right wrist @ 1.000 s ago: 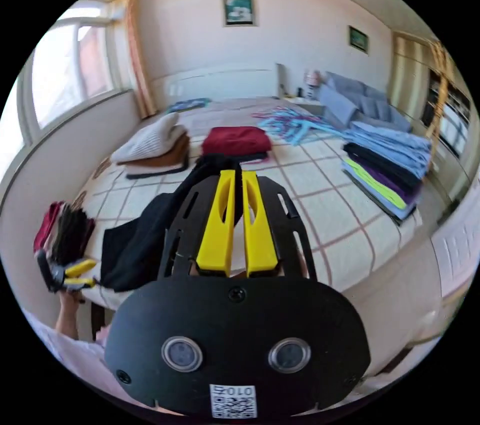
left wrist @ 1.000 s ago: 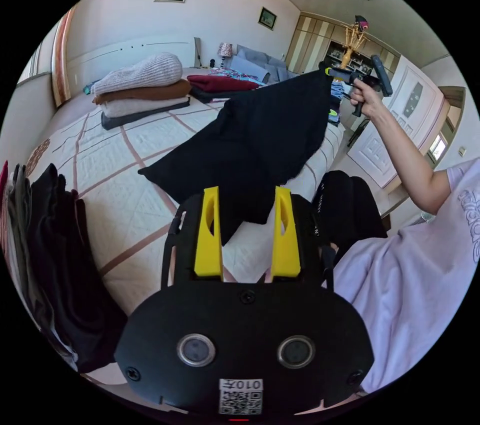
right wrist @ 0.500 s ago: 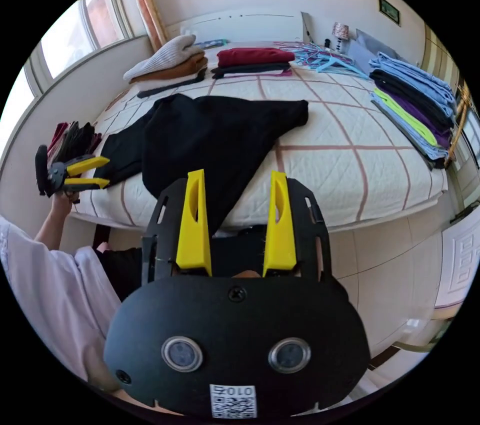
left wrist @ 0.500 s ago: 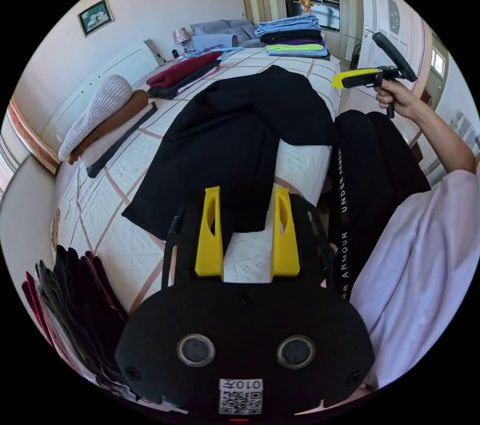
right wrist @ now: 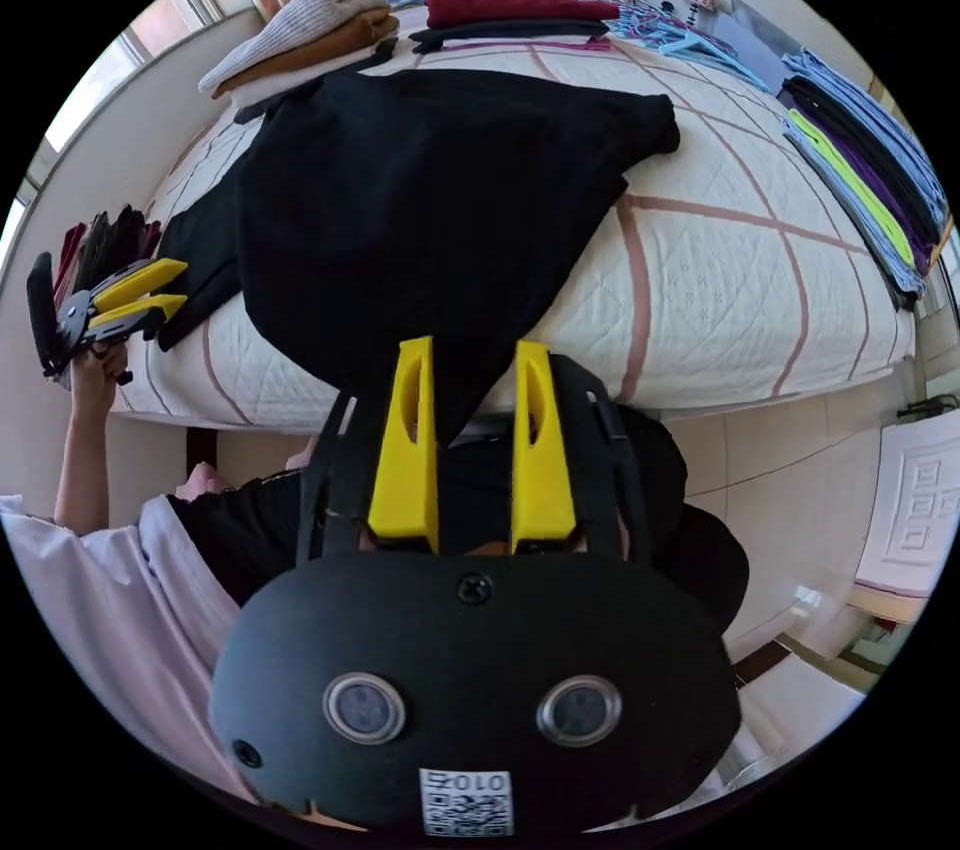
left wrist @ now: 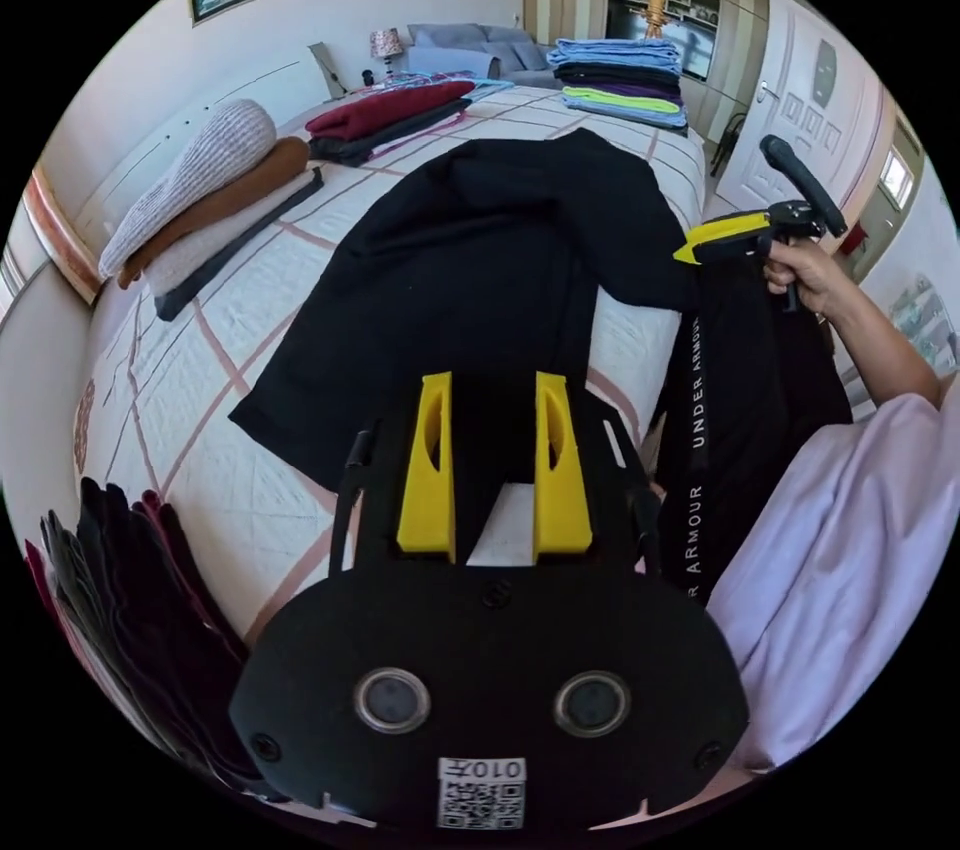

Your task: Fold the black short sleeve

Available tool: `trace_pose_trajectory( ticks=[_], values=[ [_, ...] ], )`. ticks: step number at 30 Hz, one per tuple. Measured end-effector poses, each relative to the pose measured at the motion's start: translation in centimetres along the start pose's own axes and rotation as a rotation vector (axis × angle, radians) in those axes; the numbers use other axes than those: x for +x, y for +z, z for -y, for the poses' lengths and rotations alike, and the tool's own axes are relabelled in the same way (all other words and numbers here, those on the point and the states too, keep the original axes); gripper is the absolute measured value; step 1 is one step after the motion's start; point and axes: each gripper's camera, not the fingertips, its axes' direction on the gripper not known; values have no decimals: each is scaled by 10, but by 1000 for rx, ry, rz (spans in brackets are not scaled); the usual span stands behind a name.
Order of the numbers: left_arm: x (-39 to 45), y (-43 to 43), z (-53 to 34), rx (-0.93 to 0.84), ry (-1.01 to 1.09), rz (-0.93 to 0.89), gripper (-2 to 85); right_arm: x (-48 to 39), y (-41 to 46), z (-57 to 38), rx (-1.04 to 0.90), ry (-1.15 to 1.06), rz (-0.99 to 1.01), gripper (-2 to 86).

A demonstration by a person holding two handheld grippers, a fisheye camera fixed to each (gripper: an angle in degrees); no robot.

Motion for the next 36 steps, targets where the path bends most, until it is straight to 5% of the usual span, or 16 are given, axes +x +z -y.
trace_pose_trajectory(
  ticks=[6, 15, 18, 20, 23, 28, 31, 36],
  values=[
    [-10, 19, 5, -49, -28, 21, 79, 20, -35, -3, 16, -111, 169, 25],
    [-49, -8, 29, 4, 0, -23, 8, 41, -157, 52, 41, -698, 379, 33],
    [-93, -45, 57, 87, -17, 100, 8, 98, -216, 106, 339, -466, 390, 35],
    [-135, -74, 75, 165, -142, 237, 13, 168, -239, 139, 591, -20, 376, 37],
    [-207, -103, 79, 374, -423, 338, 38, 206, -227, 158, 657, 175, 308, 51],
    [-200, -87, 61, 357, -441, 310, 78, 183, -173, 139, 508, 24, 268, 79],
    [-164, -36, 53, 132, -300, 299, 87, 149, -121, 115, 390, -171, 252, 87],
    [-129, 8, 30, 4, -252, 297, 99, 74, -69, 93, 347, -388, 153, 133]
  ],
)
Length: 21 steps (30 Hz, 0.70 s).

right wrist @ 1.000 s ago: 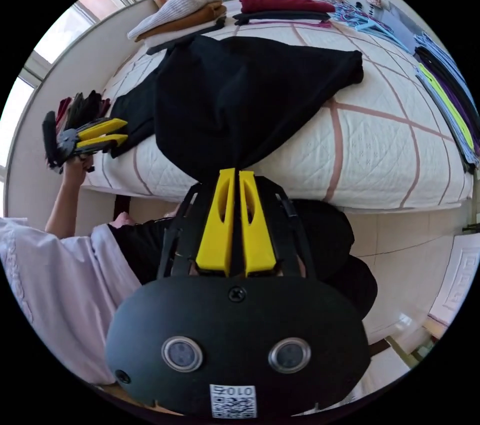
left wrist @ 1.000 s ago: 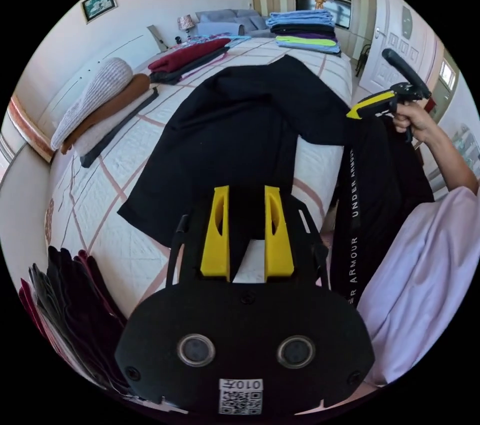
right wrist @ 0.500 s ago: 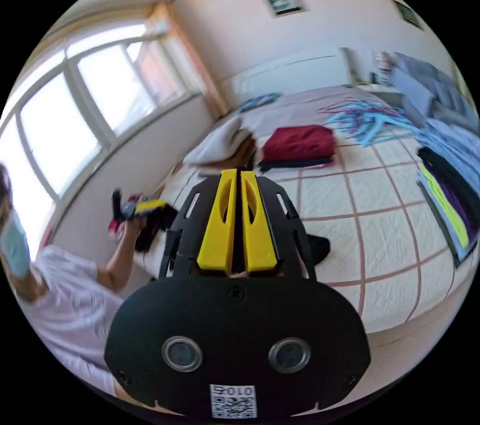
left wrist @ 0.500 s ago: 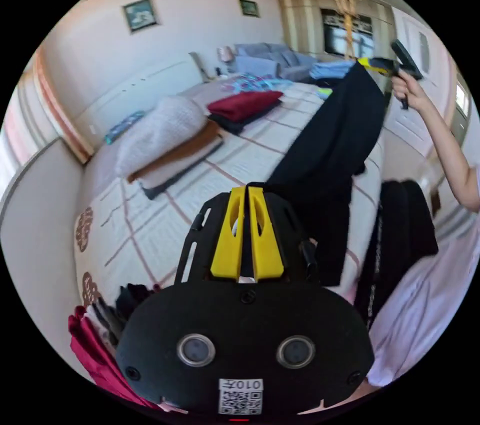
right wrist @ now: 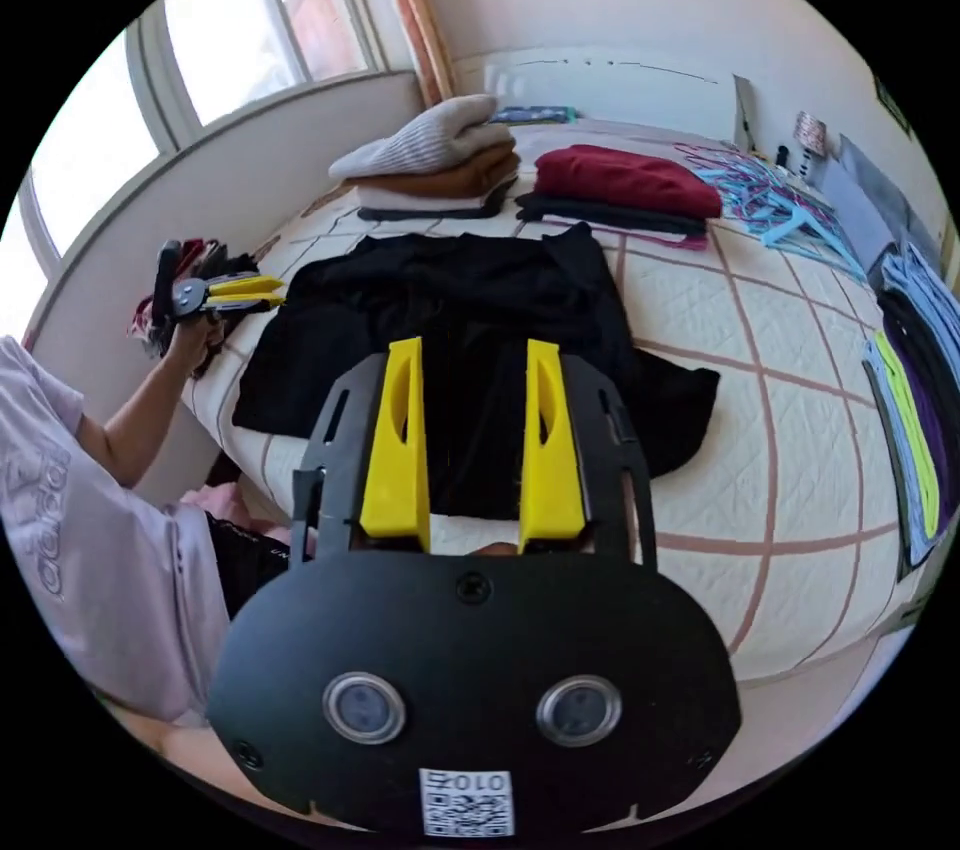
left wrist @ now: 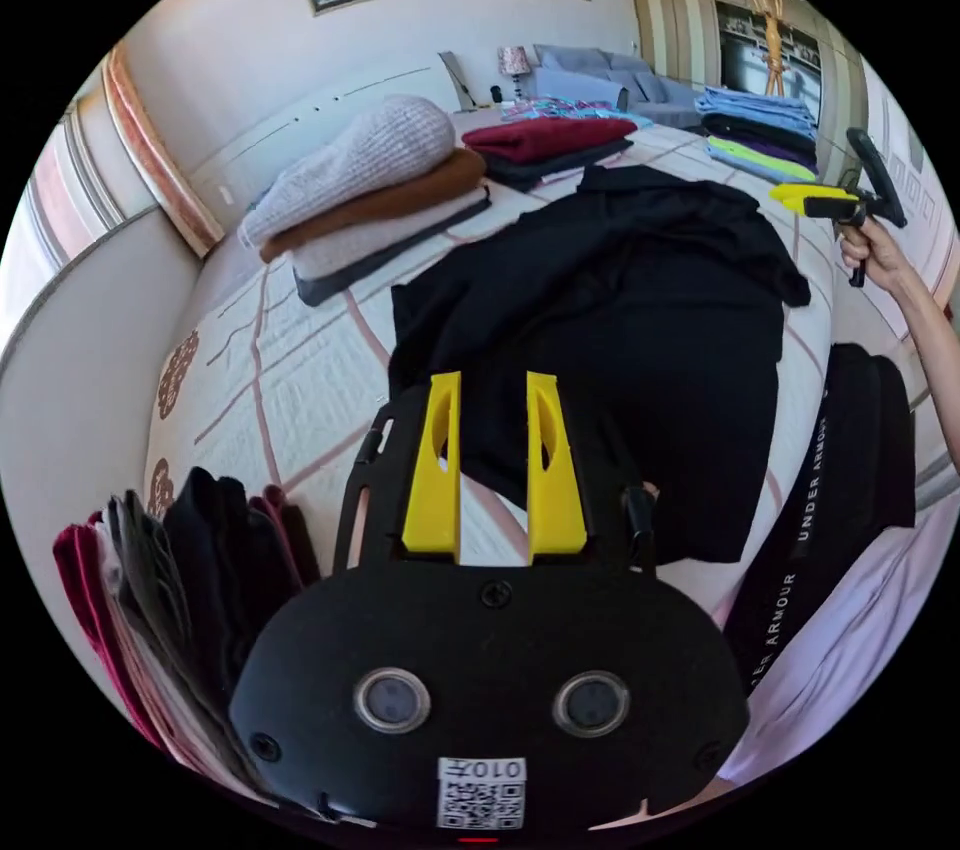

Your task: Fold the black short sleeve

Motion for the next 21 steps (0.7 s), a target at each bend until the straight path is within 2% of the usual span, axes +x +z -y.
trace_pose_trajectory(
  ticks=[4, 6, 7, 10, 14, 18, 21],
  values=[
    [-3, 2, 6, 33, -28, -111, 107, -53, 64, 15, -176, -151, -173, 145],
    [-1, 5, 20, 12, 20, -106, 112, -59, 83, 20, -247, -149, -209, 123],
    [2, 7, 30, 1, 63, -102, 115, -59, 83, 22, -245, -126, -231, 80],
    [8, 14, 52, -14, 138, -116, 121, -58, 41, 19, -110, -44, -274, 42],
    [23, 14, 71, 4, 219, -149, 118, -75, -39, -6, 28, -102, -275, 38],
    [54, 0, 80, 83, 350, -197, 97, -93, -82, -36, 71, -104, -298, 37],
    [80, -23, 77, 151, 467, -151, 54, -103, -92, -56, 89, -65, -315, 37]
  ],
)
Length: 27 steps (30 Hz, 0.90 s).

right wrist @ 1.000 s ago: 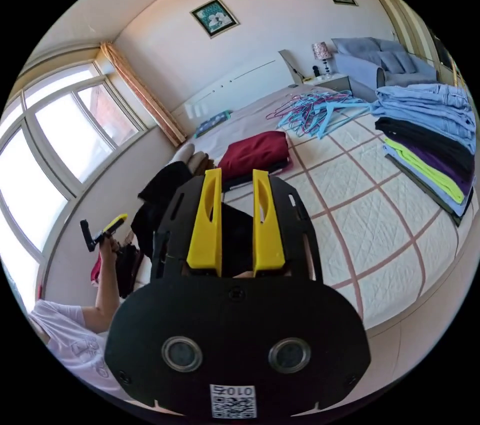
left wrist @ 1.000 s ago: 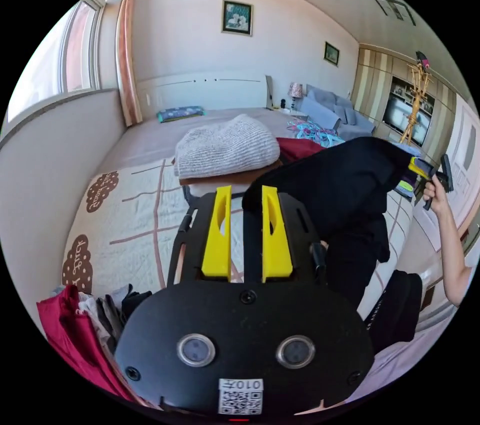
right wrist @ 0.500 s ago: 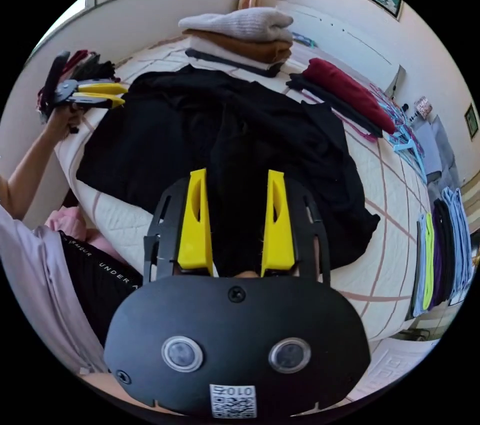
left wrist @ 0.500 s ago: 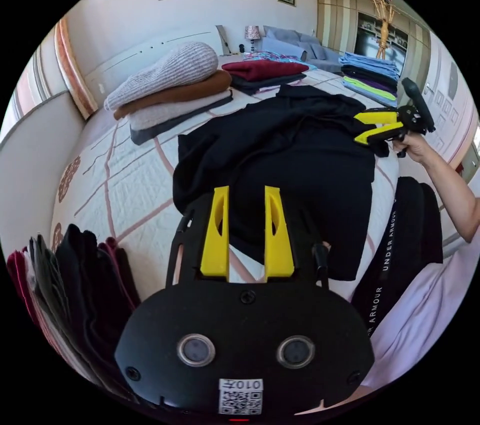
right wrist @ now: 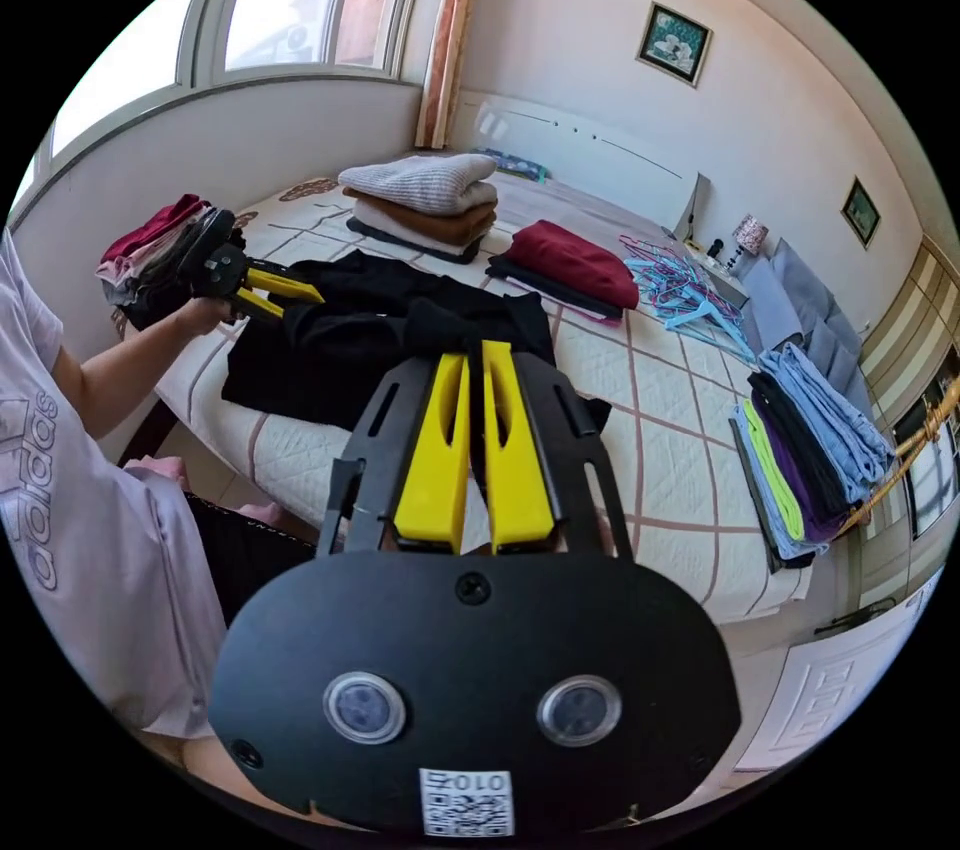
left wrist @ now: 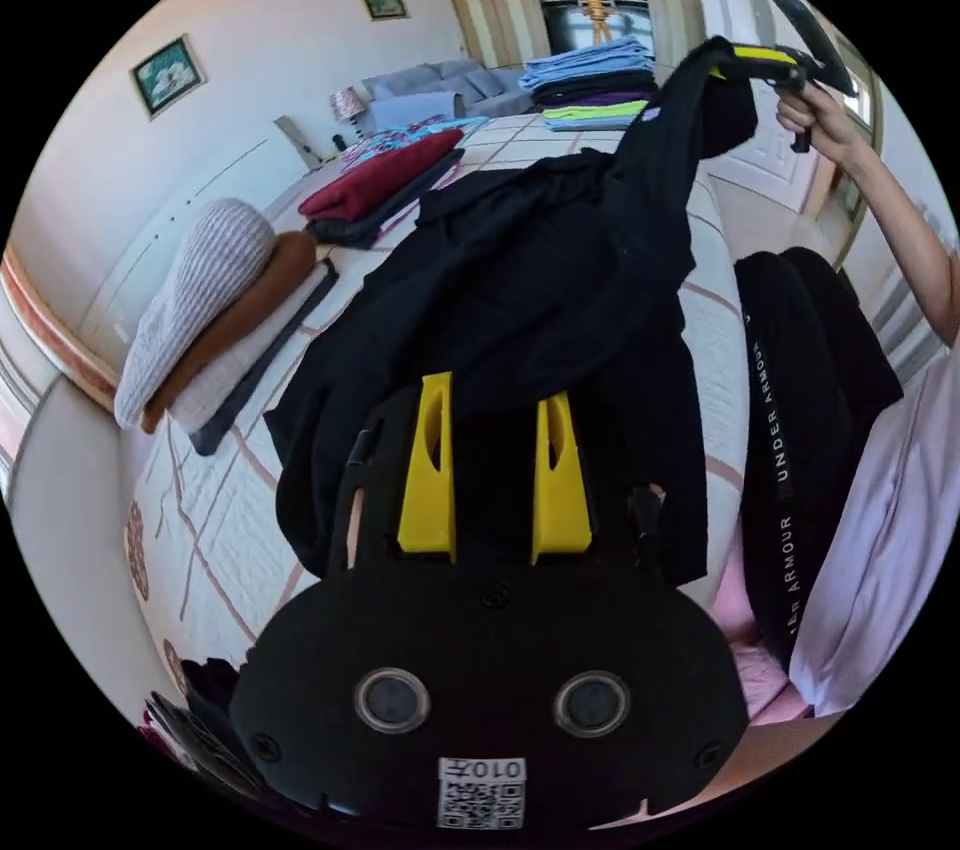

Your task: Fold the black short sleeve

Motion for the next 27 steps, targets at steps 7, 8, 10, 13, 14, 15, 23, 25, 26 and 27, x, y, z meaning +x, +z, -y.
trace_pose_trajectory(
  ticks=[7, 8, 10, 13, 14, 15, 23, 25, 26, 27],
  values=[
    [17, -63, -2, 87, 172, -94, 2, -2, -9, -29, 75, 98, 28, 36],
    [15, -71, -4, 100, 160, -88, 1, -4, -10, -33, 89, 105, 29, 35],
    [5, -113, -10, 175, 93, -39, -2, -9, -10, -38, 104, 104, 19, 33],
    [-8, -180, -10, 333, 41, -16, -4, -19, -4, -47, 104, 89, 6, 32],
    [-9, -193, -9, 365, 41, -13, -4, -22, 1, -51, 98, 77, 15, 31],
    [-11, -218, -5, 427, 46, -1, -4, -24, 4, -53, 94, 70, 24, 31],
    [16, -307, 38, 579, 143, 58, -5, -65, 65, -105, -6, 75, 213, 31],
    [18, -316, 53, 596, 126, 6, -5, -74, 75, -117, -21, 82, 236, 32],
    [18, -318, 56, 597, 120, 1, -5, -80, 82, -124, -37, 82, 244, 32],
    [19, -322, 64, 595, 118, 7, -5, -83, 84, -127, -45, 76, 245, 34]
  ],
)
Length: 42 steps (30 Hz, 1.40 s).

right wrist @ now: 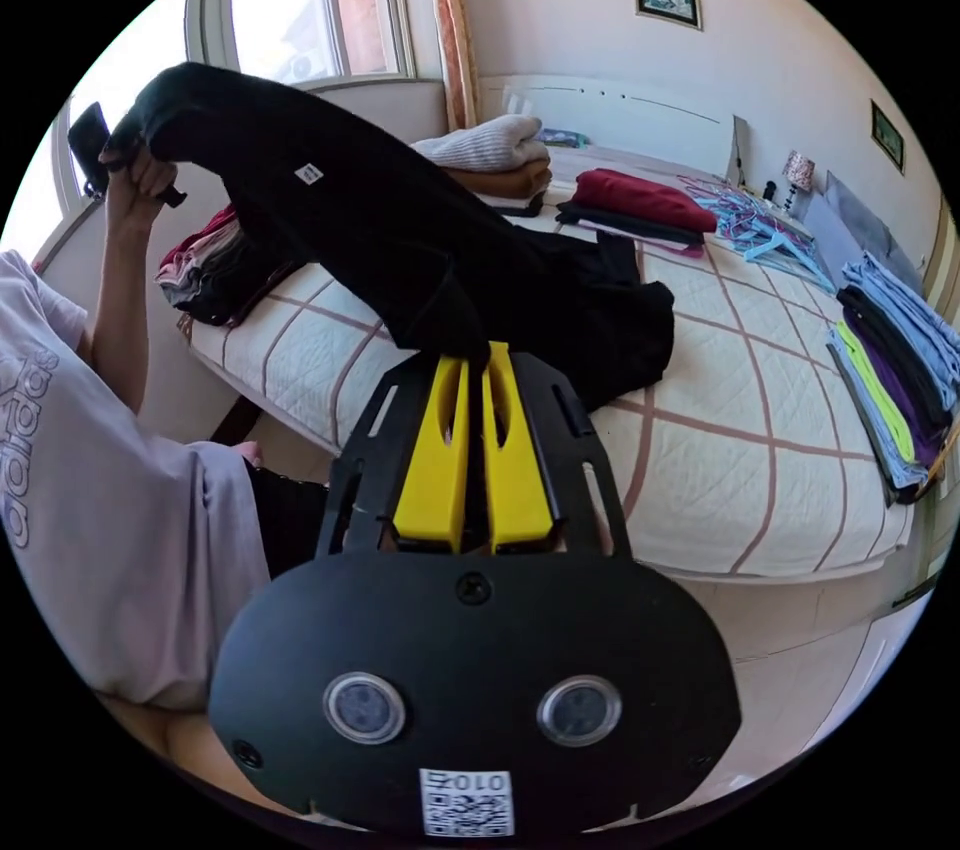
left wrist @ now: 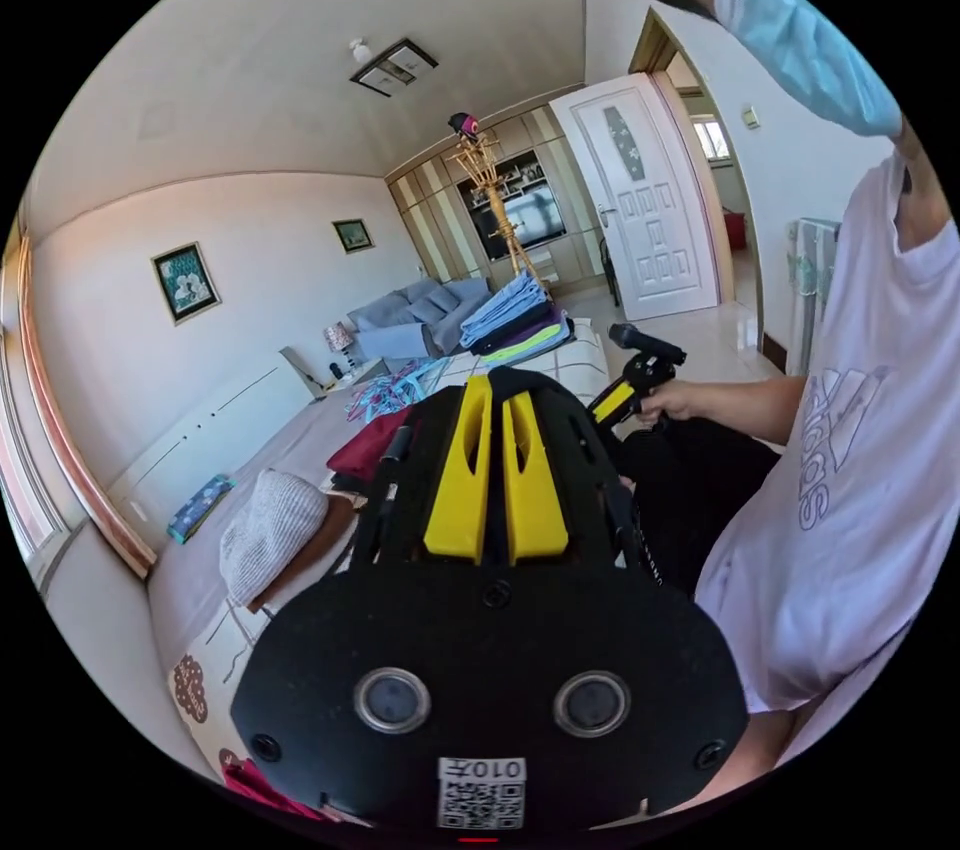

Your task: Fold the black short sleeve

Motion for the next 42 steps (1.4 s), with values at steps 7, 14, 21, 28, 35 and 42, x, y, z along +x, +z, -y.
trace_pose_trajectory(
  ticks=[7, 14, 21, 28, 35, 42],
  values=[
    [-11, 11, 27, 4, -41, 2, -5, -23, 40, -44, -21, 17, 4, 67],
    [-32, 17, 44, -4, -73, -8, -5, -60, 88, -80, -21, 93, 5, 97],
    [-53, 0, 62, 38, -101, 59, -5, -114, 110, -109, 37, 85, -153, 87],
    [-87, -25, 43, 19, -179, 190, -5, -140, 79, -146, 162, 86, -340, 35],
    [-129, -42, 44, -14, -178, 169, -5, -117, -55, -128, 360, 76, -363, 30],
    [-140, -169, 127, 247, -14, 321, -5, -237, -201, -82, 551, -212, -652, 29]
  ],
)
